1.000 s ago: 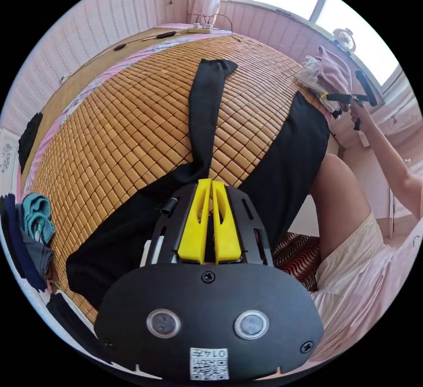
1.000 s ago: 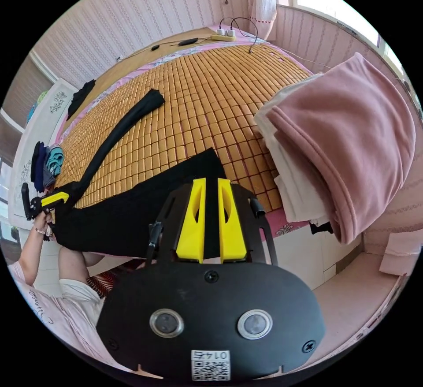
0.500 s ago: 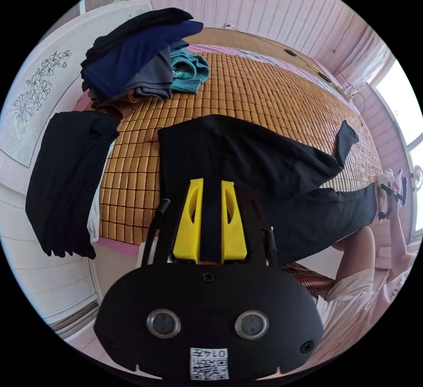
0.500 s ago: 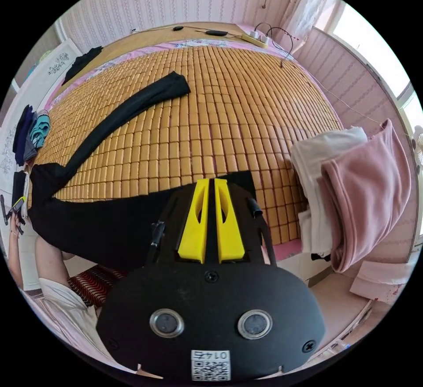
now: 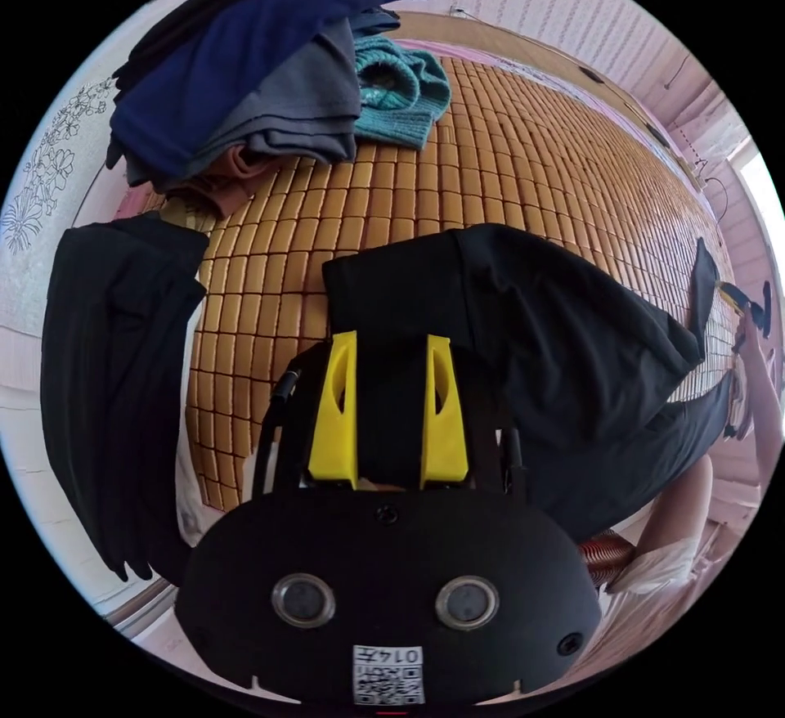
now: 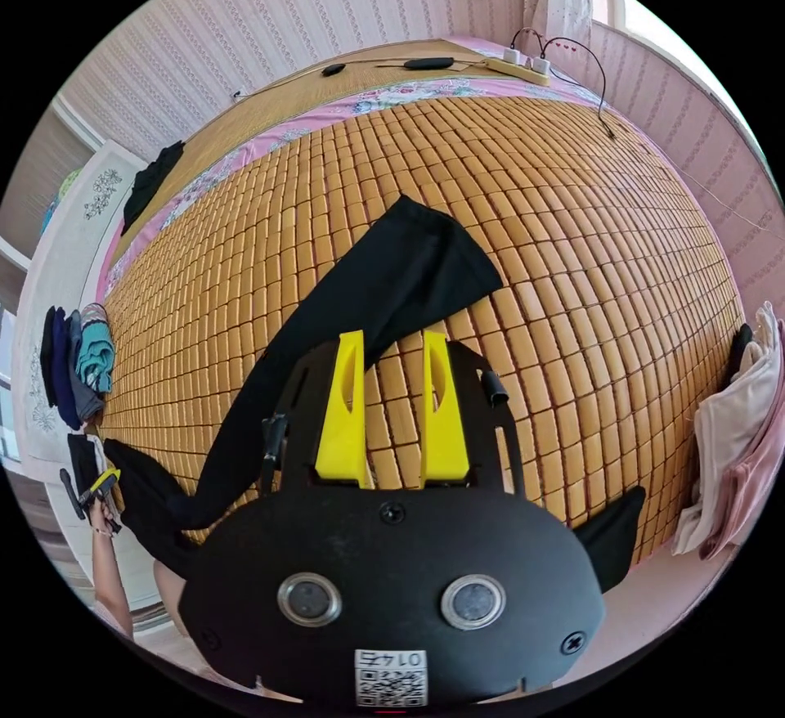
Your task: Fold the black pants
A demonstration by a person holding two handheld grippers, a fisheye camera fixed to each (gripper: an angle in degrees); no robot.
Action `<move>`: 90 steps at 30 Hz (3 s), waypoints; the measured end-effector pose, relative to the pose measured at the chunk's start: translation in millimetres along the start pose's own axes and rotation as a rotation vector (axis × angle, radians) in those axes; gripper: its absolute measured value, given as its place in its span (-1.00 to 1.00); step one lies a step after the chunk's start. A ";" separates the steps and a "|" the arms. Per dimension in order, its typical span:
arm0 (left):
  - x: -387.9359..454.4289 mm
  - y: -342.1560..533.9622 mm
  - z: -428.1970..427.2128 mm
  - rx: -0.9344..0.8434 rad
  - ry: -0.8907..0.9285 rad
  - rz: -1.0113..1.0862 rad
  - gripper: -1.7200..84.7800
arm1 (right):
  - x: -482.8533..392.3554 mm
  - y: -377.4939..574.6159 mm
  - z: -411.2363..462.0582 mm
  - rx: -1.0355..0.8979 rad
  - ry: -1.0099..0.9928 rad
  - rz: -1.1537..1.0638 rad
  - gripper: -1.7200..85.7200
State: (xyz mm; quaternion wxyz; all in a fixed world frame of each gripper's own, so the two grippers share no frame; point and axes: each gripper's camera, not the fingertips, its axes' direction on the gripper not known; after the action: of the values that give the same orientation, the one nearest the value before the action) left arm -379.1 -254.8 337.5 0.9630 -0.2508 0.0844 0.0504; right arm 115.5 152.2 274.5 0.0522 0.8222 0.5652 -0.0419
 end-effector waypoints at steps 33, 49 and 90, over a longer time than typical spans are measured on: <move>-35.8 -40.2 -31.9 -0.047 -0.101 0.001 -0.98 | 120.5 94.0 -138.7 -0.191 -0.018 -0.070 -0.62; -20.8 -31.3 -30.1 0.002 -0.098 -0.027 -0.89 | 123.0 37.2 -308.6 0.067 -0.013 -0.231 -0.93; 320.7 49.8 -0.8 0.107 0.329 0.784 -0.83 | 149.2 69.6 -231.3 -0.045 -0.006 0.036 -0.81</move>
State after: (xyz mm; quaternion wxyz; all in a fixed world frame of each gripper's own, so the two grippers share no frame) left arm -71.6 -194.3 252.9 0.8565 -0.1540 0.3282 0.3675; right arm 236.1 296.3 487.3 0.0730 0.8307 0.5511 -0.0306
